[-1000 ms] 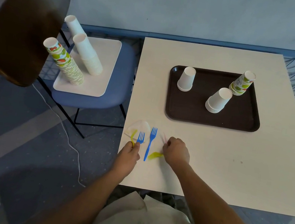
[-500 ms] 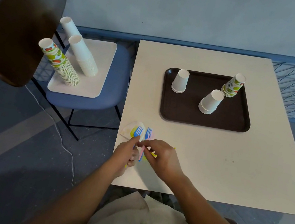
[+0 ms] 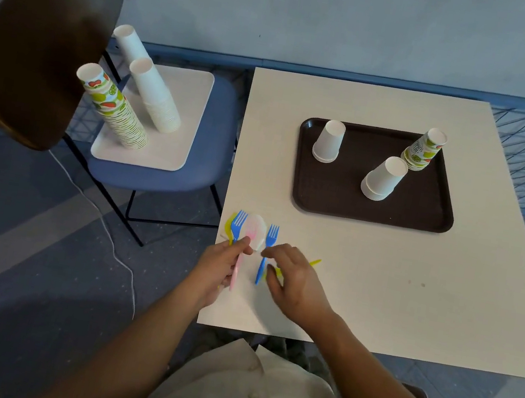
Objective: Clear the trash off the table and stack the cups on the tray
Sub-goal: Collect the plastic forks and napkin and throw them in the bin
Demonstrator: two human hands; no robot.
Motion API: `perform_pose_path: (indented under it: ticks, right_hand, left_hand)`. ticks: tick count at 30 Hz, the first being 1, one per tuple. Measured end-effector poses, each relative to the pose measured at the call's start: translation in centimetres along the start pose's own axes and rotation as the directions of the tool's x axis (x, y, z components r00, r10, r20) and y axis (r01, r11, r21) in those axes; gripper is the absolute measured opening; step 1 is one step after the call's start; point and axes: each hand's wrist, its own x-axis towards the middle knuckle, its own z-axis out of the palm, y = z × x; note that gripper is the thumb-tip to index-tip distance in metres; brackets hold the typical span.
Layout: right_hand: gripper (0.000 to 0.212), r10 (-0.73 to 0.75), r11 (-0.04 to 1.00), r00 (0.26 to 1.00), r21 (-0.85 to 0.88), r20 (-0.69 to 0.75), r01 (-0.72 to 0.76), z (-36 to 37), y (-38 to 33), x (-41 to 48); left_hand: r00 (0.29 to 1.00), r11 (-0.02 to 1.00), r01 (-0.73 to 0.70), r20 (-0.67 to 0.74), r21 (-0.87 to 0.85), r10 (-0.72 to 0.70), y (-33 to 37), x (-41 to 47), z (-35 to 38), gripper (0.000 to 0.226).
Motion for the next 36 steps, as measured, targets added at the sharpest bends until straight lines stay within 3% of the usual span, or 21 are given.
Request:
perform_pose_path:
  ticks: [2, 4, 6, 8, 11, 19, 23, 26, 29, 31, 33, 36]
  right_hand:
    - [0.032, 0.183, 0.982, 0.983, -0.056, 0.030, -0.181, 0.5, 2.0, 0.0]
    - [0.040, 0.394, 0.909, 0.909, -0.202, 0.135, -0.364, 0.9, 4.0, 0.2]
    - [0.044, 0.507, 0.834, 0.832, -0.369, 0.223, -0.410, 1.2, 5.2, 0.2]
    - [0.042, 0.529, 0.797, 0.809, -0.478, 0.258, -0.369, 1.5, 6.0, 0.2]
    - [0.030, 0.492, 0.775, 0.831, -0.565, 0.259, -0.283, 1.8, 6.7, 0.0]
    - [0.014, 0.482, 0.715, 0.835, -0.669, 0.264, -0.201, 0.1, 8.1, -2.2]
    - [0.014, 0.492, 0.760, 0.830, -0.595, 0.263, -0.262, -1.3, 8.1, -3.1]
    - [0.007, 0.569, 0.817, 0.786, -0.269, 0.240, -0.510, -1.8, 6.8, -2.3]
    - [0.004, 0.675, 0.724, 0.707, -0.003, 0.210, -0.690, -0.7, 5.2, -0.2]
    - [0.013, 0.775, 0.584, 0.590, 0.103, 0.225, -0.805, 0.6, 4.3, 1.7]
    - [0.028, 0.835, 0.458, 0.484, 0.156, 0.263, -0.875, 2.2, 3.8, 3.3]
    - [0.049, 0.847, 0.458, 0.455, 0.057, 0.273, -0.887, 4.1, 3.0, 5.2]
  left_hand:
    - [1.000, 0.998, -0.001, -0.021, 0.057, 0.002, 0.2, -0.1, -0.5, 0.033]
    - [1.000, 0.996, -0.010, -0.018, 0.089, 0.012, 0.2, -0.1, -1.0, 0.035]
    - [0.999, 0.992, -0.019, -0.025, 0.128, 0.022, -0.1, 0.1, -1.5, 0.038]
    - [0.999, 0.986, -0.028, -0.032, 0.167, 0.033, -0.3, 0.3, -1.9, 0.040]
    - [0.999, 0.982, -0.030, -0.026, 0.187, 0.036, -0.3, 0.5, -2.2, 0.041]
    - [1.000, 0.992, -0.016, 0.009, 0.123, 0.015, 0.1, 0.9, -2.5, 0.038]
    - [1.000, 0.991, -0.003, 0.002, 0.136, 0.003, 0.2, 1.0, -2.7, 0.037]
    - [1.000, 0.988, -0.002, 0.001, 0.153, 0.002, 0.3, 1.0, -2.8, 0.039]
    - [1.000, 0.984, -0.008, 0.000, 0.177, 0.008, 0.2, 1.2, -2.7, 0.039]
    - [1.000, 0.981, -0.016, -0.001, 0.192, 0.017, 0.2, 1.1, -2.6, 0.039]
    - [1.000, 0.978, -0.026, 0.001, 0.209, 0.026, 0.4, 1.1, -2.6, 0.040]
    - [0.999, 0.973, -0.026, -0.016, 0.230, 0.030, 0.5, 1.1, -2.7, 0.041]
